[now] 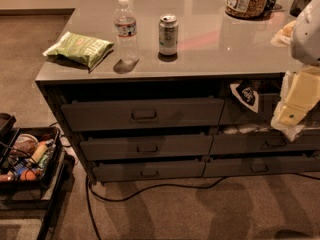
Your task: Open middle drawer
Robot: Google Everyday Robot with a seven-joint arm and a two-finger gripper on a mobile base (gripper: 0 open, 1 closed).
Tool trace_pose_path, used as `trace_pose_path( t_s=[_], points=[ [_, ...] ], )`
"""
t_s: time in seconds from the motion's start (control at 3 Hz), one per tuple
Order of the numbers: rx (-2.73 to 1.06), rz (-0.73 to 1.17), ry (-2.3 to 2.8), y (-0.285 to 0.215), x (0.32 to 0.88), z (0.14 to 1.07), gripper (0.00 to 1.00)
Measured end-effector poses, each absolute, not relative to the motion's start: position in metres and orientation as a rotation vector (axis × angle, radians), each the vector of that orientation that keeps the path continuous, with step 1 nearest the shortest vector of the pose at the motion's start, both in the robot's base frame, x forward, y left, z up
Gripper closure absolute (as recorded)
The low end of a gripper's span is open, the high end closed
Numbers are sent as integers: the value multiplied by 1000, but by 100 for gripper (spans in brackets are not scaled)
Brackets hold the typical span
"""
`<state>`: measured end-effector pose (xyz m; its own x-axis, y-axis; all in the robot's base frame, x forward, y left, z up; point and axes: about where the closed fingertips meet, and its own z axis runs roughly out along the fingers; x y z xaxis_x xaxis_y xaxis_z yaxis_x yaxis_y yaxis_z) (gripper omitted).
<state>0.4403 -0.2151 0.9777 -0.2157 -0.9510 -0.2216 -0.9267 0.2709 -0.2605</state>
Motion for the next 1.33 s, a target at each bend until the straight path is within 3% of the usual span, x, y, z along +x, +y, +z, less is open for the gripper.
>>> trace_pose_path(
  t_s=[0.67,1.33],
  points=[
    [-1734,-102,2160,-216,444,975,0],
    [-1821,33,1995,-246,472,931,0]
  ],
)
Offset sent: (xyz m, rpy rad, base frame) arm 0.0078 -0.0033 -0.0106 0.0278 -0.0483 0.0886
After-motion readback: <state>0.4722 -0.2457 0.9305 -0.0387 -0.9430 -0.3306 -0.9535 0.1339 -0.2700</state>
